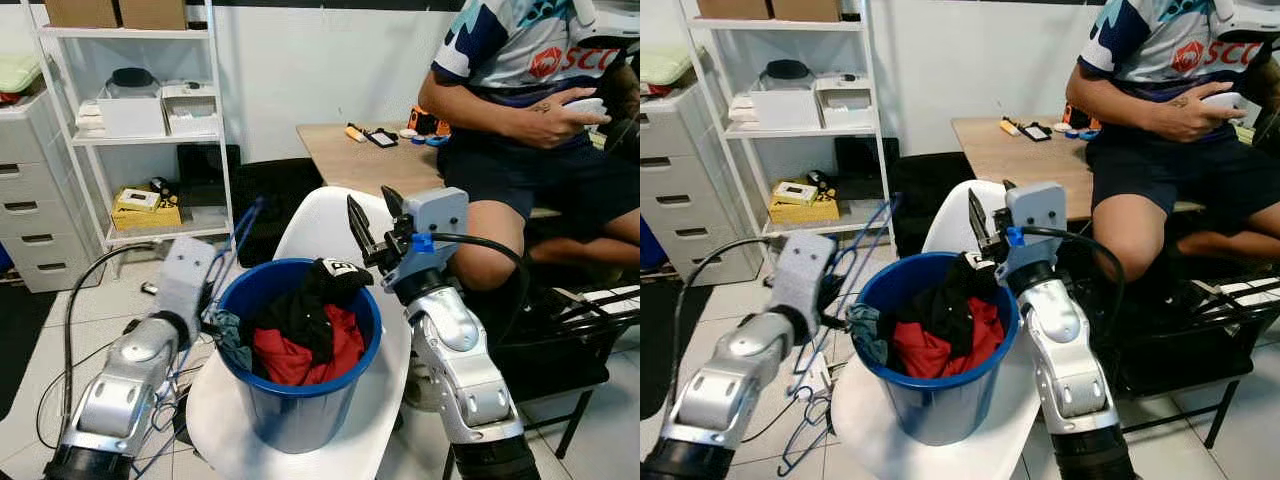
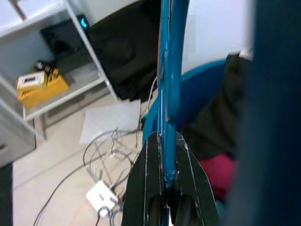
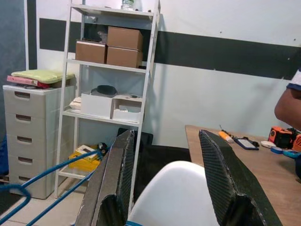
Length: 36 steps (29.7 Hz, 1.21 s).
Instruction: Hang hanger
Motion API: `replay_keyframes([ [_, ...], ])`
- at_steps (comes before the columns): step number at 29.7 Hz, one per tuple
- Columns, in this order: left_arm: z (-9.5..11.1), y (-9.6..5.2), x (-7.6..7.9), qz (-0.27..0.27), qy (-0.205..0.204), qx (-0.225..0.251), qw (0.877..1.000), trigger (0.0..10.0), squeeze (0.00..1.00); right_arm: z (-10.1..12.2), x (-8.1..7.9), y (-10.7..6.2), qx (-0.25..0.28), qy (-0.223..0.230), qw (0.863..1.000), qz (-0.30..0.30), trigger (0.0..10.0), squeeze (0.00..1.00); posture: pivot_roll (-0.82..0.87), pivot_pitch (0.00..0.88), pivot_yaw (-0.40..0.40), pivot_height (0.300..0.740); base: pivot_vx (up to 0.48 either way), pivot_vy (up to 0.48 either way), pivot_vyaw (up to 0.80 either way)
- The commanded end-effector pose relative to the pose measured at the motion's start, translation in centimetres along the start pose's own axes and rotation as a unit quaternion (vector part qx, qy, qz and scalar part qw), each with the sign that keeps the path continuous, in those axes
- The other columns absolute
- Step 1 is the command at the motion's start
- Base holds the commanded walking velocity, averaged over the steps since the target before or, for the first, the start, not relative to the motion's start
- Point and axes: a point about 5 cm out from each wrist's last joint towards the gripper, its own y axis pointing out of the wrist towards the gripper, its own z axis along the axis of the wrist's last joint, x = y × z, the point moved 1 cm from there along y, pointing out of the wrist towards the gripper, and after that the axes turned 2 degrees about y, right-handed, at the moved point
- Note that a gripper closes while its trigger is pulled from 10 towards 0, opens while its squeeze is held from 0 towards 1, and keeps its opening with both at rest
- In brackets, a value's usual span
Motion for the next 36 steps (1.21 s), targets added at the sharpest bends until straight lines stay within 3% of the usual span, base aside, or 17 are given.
replay_keyframes([
  [1, 0.3, -0.1, 0.0, -0.005, -0.011, 0.009, 1.000, 10.0, 0.00, -0.8, 0.2, -0.6, -0.021, 0.009, 1.000, 0.007, 10.0, 0.00, 0.00, 0.184, -0.018, 0.740, 0.000, 0.000, 0.00],
  [3, 0.4, -0.1, -0.2, -0.003, -0.019, 0.010, 1.000, 10.0, 0.00, -1.1, 0.2, -0.9, -0.030, 0.012, 0.999, 0.010, 10.0, 0.00, 0.00, 0.184, -0.018, 0.740, 0.000, 0.000, 0.00],
  [4, 0.2, -0.1, -0.5, 0.002, -0.036, 0.007, 0.999, 10.0, 0.00, -2.3, 0.4, -1.5, -0.062, 0.011, 0.998, 0.011, 10.0, 0.00, 0.00, 0.183, -0.018, 0.740, 0.000, 0.000, 0.00],
  [6, 0.2, -0.1, -0.5, 0.002, -0.036, 0.007, 0.999, 10.0, 0.00, -2.3, 0.4, -1.5, -0.062, 0.011, 0.998, 0.011, 10.0, 0.00, 0.00, 0.183, -0.018, 0.740, 0.000, 0.000, 0.00],
  [7, 0.0, -0.1, -0.8, 0.007, -0.051, 0.004, 0.999, 10.0, 0.00, -4.6, 0.8, -2.4, -0.126, -0.018, 0.992, 0.011, 10.0, 0.00, 0.00, 0.185, -0.019, 0.740, 0.000, 0.000, 0.00],
  [9, -0.5, 0.0, -1.0, 0.015, -0.067, -0.005, 0.998, 10.0, 0.00, -9.1, 0.9, -3.8, -0.251, -0.055, 0.966, 0.027, 10.0, 0.00, -0.01, 0.186, -0.018, 0.740, 0.000, 0.000, 0.00],
  [11, -0.5, 0.0, -1.0, 0.015, -0.067, -0.005, 0.998, 10.0, 0.00, -9.1, 0.9, -3.8, -0.251, -0.055, 0.966, 0.027, 10.0, 0.00, -0.01, 0.186, -0.018, 0.740, 0.000, 0.000, 0.00],
  [12, -0.6, 0.1, -1.0, 0.016, -0.069, -0.006, 0.997, 10.0, 0.00, -10.3, 0.7, -3.8, -0.284, -0.062, 0.956, 0.030, 10.0, 0.00, -0.01, 0.184, -0.018, 0.740, 0.000, 0.000, 0.00],
  [13, -0.6, 0.1, -1.0, 0.016, -0.069, -0.006, 0.997, 10.0, 0.00, -10.3, 0.7, -3.8, -0.284, -0.062, 0.956, 0.030, 10.0, 0.00, -0.01, 0.184, -0.018, 0.740, 0.000, 0.000, 0.00],
  [16, -0.5, 0.5, -0.8, 0.021, -0.070, -0.004, 0.997, 10.0, 0.00, -11.5, -2.1, -0.4, -0.289, -0.045, 0.953, 0.074, 10.0, 0.00, 0.02, 0.175, -0.030, 0.740, 0.000, 0.000, 0.00],
  [19, -0.4, 0.5, -0.8, 0.023, -0.071, -0.003, 0.997, 10.0, 0.00, -11.6, -2.9, 0.4, -0.289, -0.037, 0.953, 0.087, 10.0, 0.00, 0.02, 0.175, -0.030, 0.740, 0.000, 0.000, 0.00],
  [22, 0.0, 0.4, -1.4, 0.039, -0.068, 0.002, 0.997, 10.0, 0.00, -11.4, -4.6, 2.4, -0.285, -0.016, 0.952, 0.110, 10.0, 0.00, 0.05, 0.185, -0.058, 0.740, 0.000, 0.000, 0.00],
  [28, 0.3, 0.0, -2.2, 0.058, -0.068, 0.005, 0.996, 10.0, 0.00, -11.8, -5.9, 2.4, -0.295, 0.010, 0.945, 0.145, 10.0, 0.00, 0.08, 0.222, -0.088, 0.740, 0.000, 0.000, 0.00],
  [29, 0.3, -0.3, -2.5, 0.064, -0.067, 0.003, 0.996, 10.0, 0.00, -12.4, -6.5, 1.7, -0.308, 0.016, 0.937, 0.166, 10.0, 0.00, 0.09, 0.237, -0.096, 0.740, 0.000, 0.000, 0.00],
  [32, 0.3, -0.9, -3.1, 0.074, -0.064, 0.000, 0.995, 10.0, 0.00, -13.8, -7.1, 0.2, -0.331, -0.008, 0.924, 0.193, 10.0, 0.00, 0.10, 0.259, -0.104, 0.740, 0.000, 0.000, 0.00],
  [33, 0.2, -1.2, -3.4, 0.079, -0.062, -0.003, 0.995, 10.0, 0.00, -14.7, -6.8, -0.5, -0.340, -0.049, 0.919, 0.193, 10.0, 0.00, 0.10, 0.265, -0.103, 0.740, 0.000, 0.000, 0.00],
  [36, 0.1, -1.2, -3.4, 0.080, -0.062, -0.004, 0.995, 10.0, 0.00, -14.9, -6.6, -0.6, -0.342, -0.061, 0.918, 0.191, 10.0, 0.00, 0.10, 0.265, -0.103, 0.740, 0.000, 0.000, 0.00],
])
